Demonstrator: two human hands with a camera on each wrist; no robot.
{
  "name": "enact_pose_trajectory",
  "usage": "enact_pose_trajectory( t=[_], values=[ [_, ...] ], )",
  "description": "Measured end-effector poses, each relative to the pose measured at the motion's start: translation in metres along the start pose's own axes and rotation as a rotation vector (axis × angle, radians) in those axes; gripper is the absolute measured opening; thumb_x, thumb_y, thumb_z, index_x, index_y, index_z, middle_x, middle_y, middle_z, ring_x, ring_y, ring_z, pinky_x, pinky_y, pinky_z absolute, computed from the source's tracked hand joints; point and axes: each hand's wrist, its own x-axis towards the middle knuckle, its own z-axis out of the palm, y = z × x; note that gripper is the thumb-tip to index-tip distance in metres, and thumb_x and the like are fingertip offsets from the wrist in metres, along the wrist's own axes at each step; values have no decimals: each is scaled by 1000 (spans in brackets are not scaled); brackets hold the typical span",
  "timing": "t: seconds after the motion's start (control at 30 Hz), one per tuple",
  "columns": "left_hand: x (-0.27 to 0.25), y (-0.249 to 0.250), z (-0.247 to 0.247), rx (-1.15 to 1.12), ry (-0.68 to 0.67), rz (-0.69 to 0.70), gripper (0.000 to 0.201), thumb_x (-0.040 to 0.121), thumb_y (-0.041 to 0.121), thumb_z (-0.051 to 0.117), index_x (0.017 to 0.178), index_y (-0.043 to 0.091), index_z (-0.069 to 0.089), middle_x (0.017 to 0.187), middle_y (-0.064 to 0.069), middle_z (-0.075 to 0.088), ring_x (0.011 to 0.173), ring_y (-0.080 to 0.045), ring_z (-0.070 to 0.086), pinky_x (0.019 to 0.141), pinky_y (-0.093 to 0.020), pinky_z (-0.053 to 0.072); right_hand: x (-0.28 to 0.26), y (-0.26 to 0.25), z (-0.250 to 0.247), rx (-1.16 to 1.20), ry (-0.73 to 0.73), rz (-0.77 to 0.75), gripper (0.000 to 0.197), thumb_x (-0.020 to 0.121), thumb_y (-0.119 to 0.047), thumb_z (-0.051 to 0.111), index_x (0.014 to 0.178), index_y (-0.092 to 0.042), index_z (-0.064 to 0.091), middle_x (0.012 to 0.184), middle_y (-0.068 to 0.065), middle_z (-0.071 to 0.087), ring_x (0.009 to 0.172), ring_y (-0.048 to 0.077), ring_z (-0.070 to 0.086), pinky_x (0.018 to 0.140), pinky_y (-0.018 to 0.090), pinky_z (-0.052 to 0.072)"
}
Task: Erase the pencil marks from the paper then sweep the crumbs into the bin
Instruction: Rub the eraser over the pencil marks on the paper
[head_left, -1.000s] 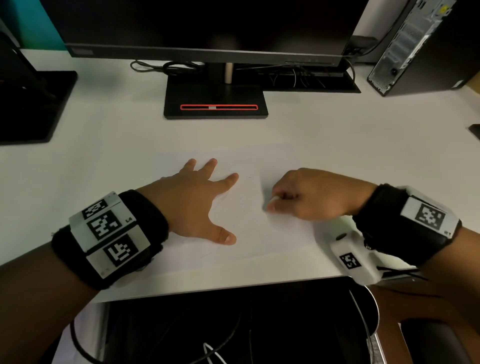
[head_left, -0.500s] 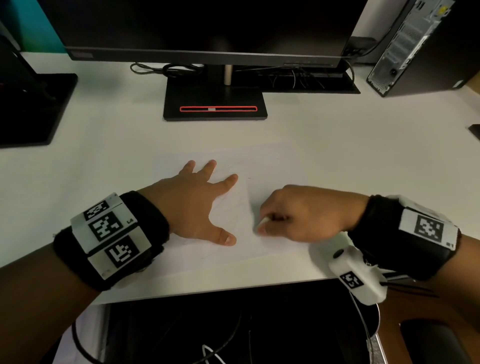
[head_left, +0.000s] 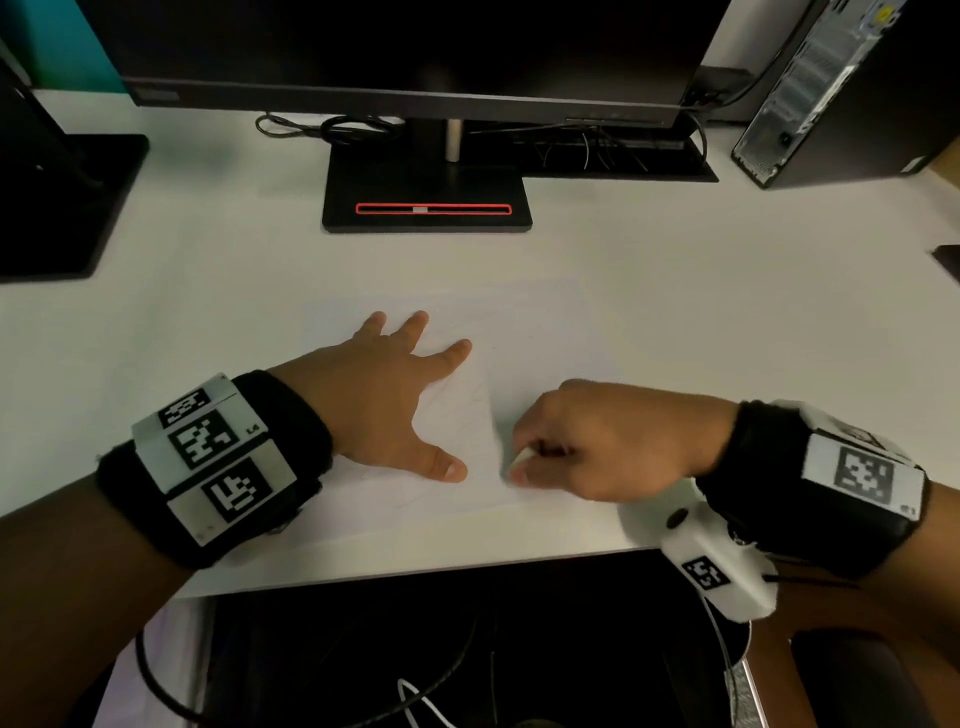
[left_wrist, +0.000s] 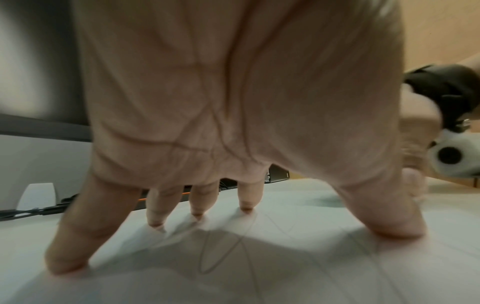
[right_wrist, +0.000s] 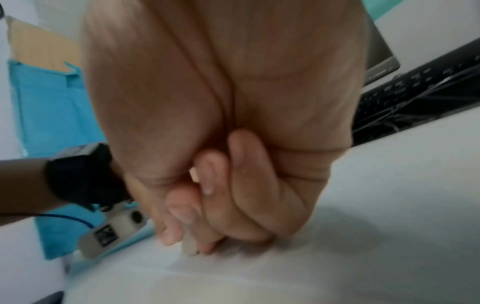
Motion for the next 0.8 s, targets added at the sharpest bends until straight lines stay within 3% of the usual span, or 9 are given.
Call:
enact_pose_trajectory(
  t=[0.07, 0.13, 0.2, 0.3, 0.43, 0.57, 0.7, 0.8],
  values=[
    [0, 0, 0, -3, 1, 3, 124, 61, 91, 58, 150, 52, -19, 163, 4, -27, 151, -31, -21, 121, -56, 16, -1, 4, -2, 17, 15, 30, 39, 100, -39, 56, 77, -8, 62, 65, 3, 59, 59, 15, 50, 60, 30, 45],
    [0, 0, 0, -7, -2, 2, 124, 61, 91, 58, 150, 52, -19, 163, 4, -27, 151, -31, -21, 121, -56, 15, -1, 11, -8, 18, 64, 89, 41, 100, -40, 56, 72, -10, 57, 60, -2, 53, 55, 12, 46, 57, 26, 39],
    [-1, 0, -1, -7, -4, -3, 124, 61, 91, 58, 150, 52, -19, 163, 4, -26, 151, -31, -21, 121, -57, 16, -1, 7, -5, 3, 50, 56, 40, 100, -37, 56, 70, -12, 55, 57, -3, 51, 53, 10, 45, 56, 23, 36],
    [1, 0, -1, -3, -4, 1, 124, 61, 91, 58, 150, 51, -19, 163, 4, -26, 151, -32, -20, 121, -56, 15, -3, 1, 1, 24, 2, 16, 39, 100, -39, 56, 73, -11, 58, 58, -3, 53, 55, 10, 47, 56, 22, 39],
    [-1, 1, -1, 1, -6, -3, 124, 62, 91, 57, 151, 50, -19, 164, 2, -26, 151, -34, -20, 121, -56, 15, -5, 16, -11, 10, 57, 91, 42, 100, -43, 55, 74, -12, 59, 62, -3, 54, 56, 9, 47, 57, 24, 37],
    [1, 1, -1, 12, 4, 0, 125, 61, 92, 57, 151, 50, -19, 164, 2, -25, 151, -34, -19, 121, -56, 17, -9, 1, 0, 23, -27, 20, 34, 100, -40, 56, 80, -15, 66, 63, -6, 58, 57, 7, 51, 58, 20, 42],
    [0, 1, -1, 2, 0, -4, 124, 61, 92, 57, 151, 51, -18, 164, 3, -25, 151, -33, -19, 121, -57, 17, -10, 20, -15, -9, 44, 118, 42, 100, -44, 55, 72, -12, 57, 64, -1, 55, 58, 13, 48, 63, 37, 45],
    [1, 1, -1, 3, 4, -3, 124, 61, 91, 56, 151, 50, -19, 164, 2, -25, 151, -33, -19, 121, -56, 17, -6, 6, -8, -36, 63, 52, 40, 100, -37, 56, 71, -9, 56, 61, -2, 52, 57, 13, 46, 60, 29, 39]
  ],
)
